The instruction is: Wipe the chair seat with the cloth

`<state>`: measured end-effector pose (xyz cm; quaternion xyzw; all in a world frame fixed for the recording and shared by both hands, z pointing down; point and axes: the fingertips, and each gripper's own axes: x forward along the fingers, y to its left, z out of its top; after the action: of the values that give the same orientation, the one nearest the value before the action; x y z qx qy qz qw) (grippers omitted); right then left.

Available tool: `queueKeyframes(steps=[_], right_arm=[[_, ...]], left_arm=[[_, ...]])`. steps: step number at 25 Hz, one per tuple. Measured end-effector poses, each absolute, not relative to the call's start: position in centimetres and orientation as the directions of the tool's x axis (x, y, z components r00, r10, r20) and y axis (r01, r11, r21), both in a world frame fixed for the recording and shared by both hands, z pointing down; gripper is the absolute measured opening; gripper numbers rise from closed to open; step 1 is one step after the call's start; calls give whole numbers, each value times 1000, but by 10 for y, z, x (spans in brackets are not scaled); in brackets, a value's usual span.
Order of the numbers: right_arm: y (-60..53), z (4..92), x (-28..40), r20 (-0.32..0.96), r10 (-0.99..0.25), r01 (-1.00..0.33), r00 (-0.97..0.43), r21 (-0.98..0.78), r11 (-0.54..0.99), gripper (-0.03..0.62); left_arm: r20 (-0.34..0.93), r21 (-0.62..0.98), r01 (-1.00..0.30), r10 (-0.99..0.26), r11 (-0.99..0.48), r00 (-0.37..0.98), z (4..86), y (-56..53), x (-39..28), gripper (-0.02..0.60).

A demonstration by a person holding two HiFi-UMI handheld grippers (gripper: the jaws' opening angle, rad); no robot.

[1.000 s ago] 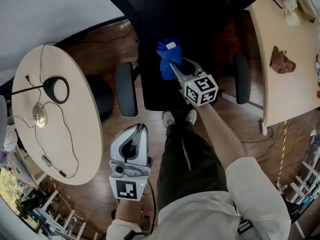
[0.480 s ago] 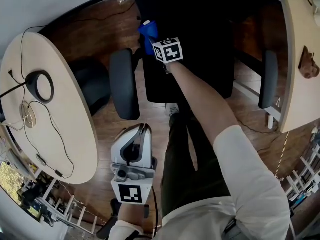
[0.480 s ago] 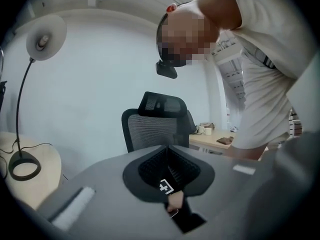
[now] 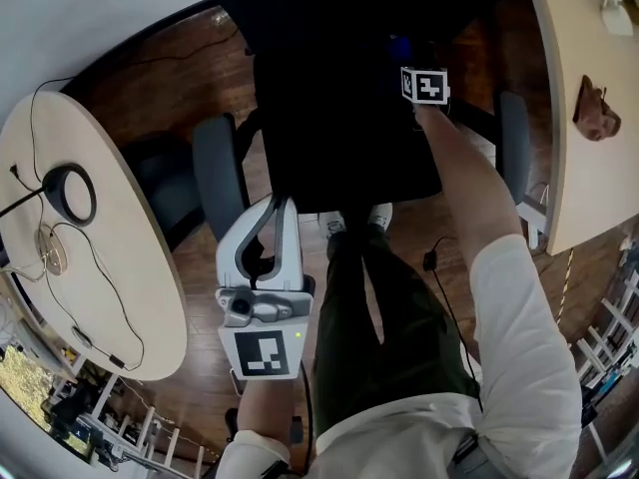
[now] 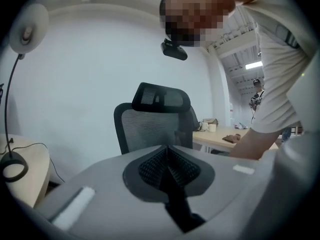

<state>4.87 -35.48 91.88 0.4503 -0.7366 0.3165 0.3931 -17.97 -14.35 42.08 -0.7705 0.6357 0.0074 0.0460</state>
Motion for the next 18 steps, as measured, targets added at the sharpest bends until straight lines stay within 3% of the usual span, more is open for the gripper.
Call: queueKeyframes(steps=[3,6,8,11,13,15,18], right_arm=[[-356,927,106,884,-420,-953,-207,-86,290,110],[-351,916,96,871,-421,-953,-254,-152,262,110],[-338,900,55,836,-422,-930,-350,-255,266,110],[-290,870,-60,712,-403,-816,-574,-457,355,110],[-238,871,-139,680,-295,-725,-672,-520,452,110],[-188,892,-198,701,-172,-678,-692,-549,488,112],[-159,912,-243,732,-117,-684,-671,-550,479,110]], left_arm=[[-71,-68,-978,-977,-198,202,432,-147,-168,72],[-55,-71,-976,-977,-204,208,439,-147,-166,73],[-59,-69,-978,-978,-196,200,435,-144,-168,73],[-71,-73,-981,-980,-178,183,423,-139,-172,74],[-75,-71,-983,-982,-167,173,418,-140,-173,73],[-82,-69,-985,-983,-160,165,418,-140,-178,72],[-88,-64,-987,-985,-146,151,428,-136,-186,72]])
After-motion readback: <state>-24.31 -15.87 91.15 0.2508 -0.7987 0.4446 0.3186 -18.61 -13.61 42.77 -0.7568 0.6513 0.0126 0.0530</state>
